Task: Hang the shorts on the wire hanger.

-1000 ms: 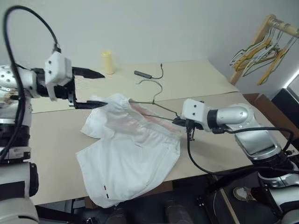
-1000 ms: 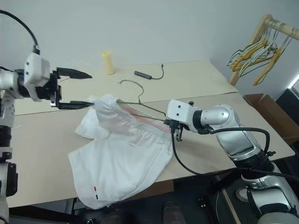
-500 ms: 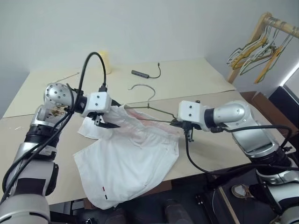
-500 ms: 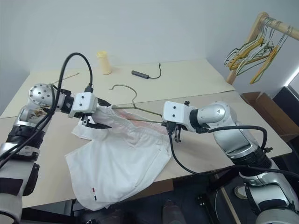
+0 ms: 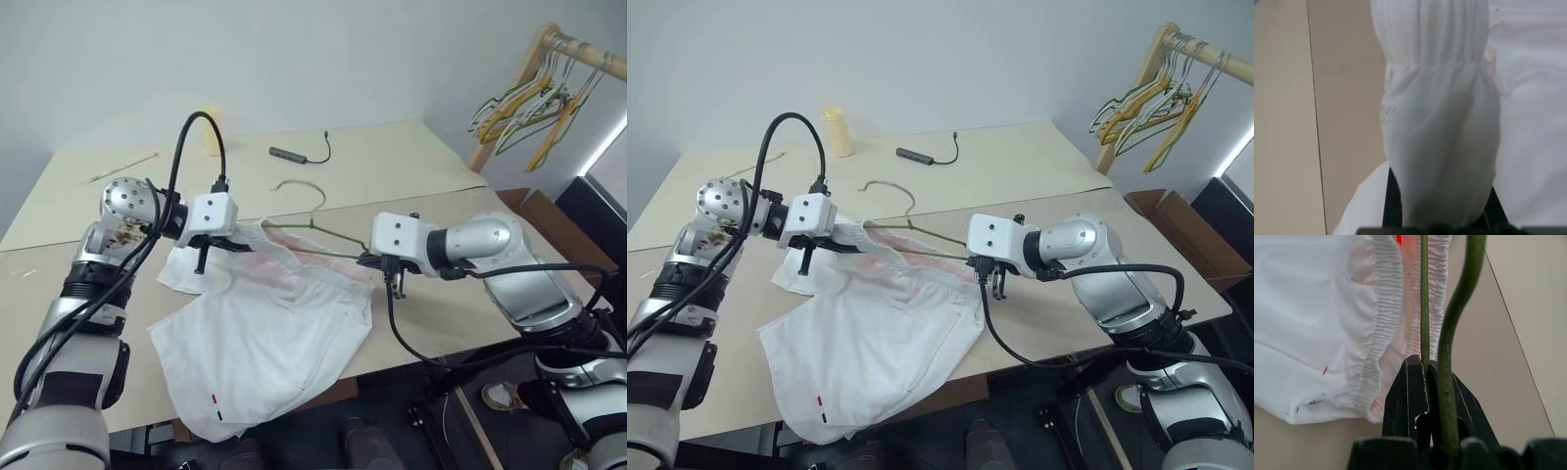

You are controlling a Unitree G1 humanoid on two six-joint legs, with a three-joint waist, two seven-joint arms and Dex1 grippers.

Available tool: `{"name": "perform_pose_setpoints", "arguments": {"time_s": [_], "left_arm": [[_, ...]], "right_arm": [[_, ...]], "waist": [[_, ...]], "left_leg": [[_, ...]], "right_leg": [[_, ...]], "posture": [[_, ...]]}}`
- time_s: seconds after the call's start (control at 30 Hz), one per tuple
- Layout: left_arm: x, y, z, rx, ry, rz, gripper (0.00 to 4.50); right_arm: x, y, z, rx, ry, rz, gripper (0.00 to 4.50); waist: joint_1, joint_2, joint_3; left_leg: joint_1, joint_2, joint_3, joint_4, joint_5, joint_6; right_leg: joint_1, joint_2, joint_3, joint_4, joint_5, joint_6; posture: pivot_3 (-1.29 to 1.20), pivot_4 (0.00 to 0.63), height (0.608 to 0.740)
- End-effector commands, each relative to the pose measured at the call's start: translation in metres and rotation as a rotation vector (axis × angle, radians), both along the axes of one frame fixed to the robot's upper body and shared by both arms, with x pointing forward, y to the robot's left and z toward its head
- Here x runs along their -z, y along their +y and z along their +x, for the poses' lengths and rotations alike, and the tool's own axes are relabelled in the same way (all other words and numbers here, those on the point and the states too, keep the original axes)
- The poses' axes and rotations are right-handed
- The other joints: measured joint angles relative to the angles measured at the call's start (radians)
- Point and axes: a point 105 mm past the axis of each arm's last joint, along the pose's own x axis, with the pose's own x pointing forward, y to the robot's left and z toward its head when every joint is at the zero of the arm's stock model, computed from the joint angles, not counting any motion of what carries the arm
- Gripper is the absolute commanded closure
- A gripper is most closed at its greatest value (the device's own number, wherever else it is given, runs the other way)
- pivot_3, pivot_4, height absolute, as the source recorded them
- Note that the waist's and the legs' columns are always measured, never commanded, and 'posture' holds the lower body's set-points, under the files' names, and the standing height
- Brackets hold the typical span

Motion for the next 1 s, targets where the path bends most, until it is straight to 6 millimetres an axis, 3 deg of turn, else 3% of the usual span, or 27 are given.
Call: {"name": "perform_pose_setpoints", "arguments": {"time_s": [0.03, 0.1, 0.27, 0.37, 0.47, 0.57, 0.73, 0.83, 1.0], "left_arm": [[-0.023, -0.004, 0.000, 0.001, -0.055, -0.082, 4.50], [-0.023, -0.003, -0.001, -0.009, -0.041, -0.097, 4.50], [-0.019, 0.010, -0.008, -0.085, -0.019, -0.139, 4.50], [-0.017, 0.016, -0.014, -0.127, 0.003, -0.173, 4.50], [-0.014, 0.021, -0.018, -0.166, 0.024, -0.193, 4.50], [-0.012, 0.023, -0.020, -0.194, 0.031, -0.217, 4.50], [-0.009, 0.022, -0.022, -0.217, 0.037, -0.236, 4.50], [-0.009, 0.021, -0.023, -0.219, 0.039, -0.240, 4.50], [-0.009, 0.021, -0.024, -0.220, 0.039, -0.239, 4.50]], "right_arm": [[-0.015, -0.003, 0.004, 0.006, -0.084, 0.003, 3.74], [-0.019, -0.011, 0.008, 0.042, -0.095, 0.015, 3.03], [-0.040, -0.054, 0.026, 0.278, -0.125, 0.119, 1.20], [-0.039, -0.077, 0.026, 0.381, -0.110, 0.182, 0.16], [-0.032, -0.092, 0.020, 0.466, -0.036, 0.268, 0.04], [-0.015, -0.090, 0.004, 0.464, 0.078, 0.334, 0.04], [0.011, -0.064, -0.016, 0.387, 0.277, 0.503, 0.04], [0.031, -0.038, -0.024, 0.340, 0.393, 0.543, 0.04], [0.058, -0.006, -0.020, 0.367, 0.482, 0.526, 0.04]], "waist": [[0.001, 0.000, 0.000], [0.001, 0.000, 0.000], [0.002, 0.000, 0.000], [0.004, 0.000, 0.000], [0.005, 0.000, -0.001], [0.008, 0.000, -0.001], [0.004, 0.000, -0.005], [0.002, 0.000, -0.009], [0.004, 0.000, -0.016]], "left_leg": [[0.000, 0.000, 0.000, 0.000, 0.000, 0.000], [0.000, 0.000, 0.000, 0.000, 0.000, 0.000], [0.000, 0.000, 0.000, 0.000, 0.000, 0.000], [0.000, 0.000, -0.001, 0.000, 0.000, 0.000], [0.000, 0.000, -0.001, 0.000, 0.000, 0.000], [0.001, 0.000, -0.001, 0.000, 0.000, 0.000], [0.001, 0.000, -0.002, 0.000, 0.000, 0.000], [0.002, 0.000, -0.002, 0.000, 0.000, 0.000], [0.002, 0.001, -0.002, 0.000, 0.000, 0.000]], "right_leg": [[0.000, 0.000, 0.000, 0.000, 0.000, 0.000], [0.000, 0.000, 0.000, 0.000, 0.000, 0.000], [0.000, 0.000, 0.000, 0.000, 0.000, 0.000], [0.000, 0.000, 0.000, 0.000, 0.000, 0.000], [0.001, 0.000, 0.000, 0.001, 0.000, 0.000], [0.001, 0.000, 0.000, 0.001, 0.000, 0.000], [0.001, 0.000, 0.001, 0.001, 0.001, 0.000], [0.002, 0.001, 0.001, 0.001, 0.002, 0.000], [0.002, 0.002, 0.001, 0.001, 0.002, 0.000]], "posture": [[-0.18, 0.000, 0.740], [-0.18, 0.000, 0.740], [-0.17, 0.000, 0.740], [-0.17, 0.000, 0.740], [-0.17, 0.003, 0.740], [-0.17, 0.004, 0.740], [-0.17, 0.003, 0.740], [-0.16, 0.000, 0.740], [-0.16, 0.000, 0.740]]}}
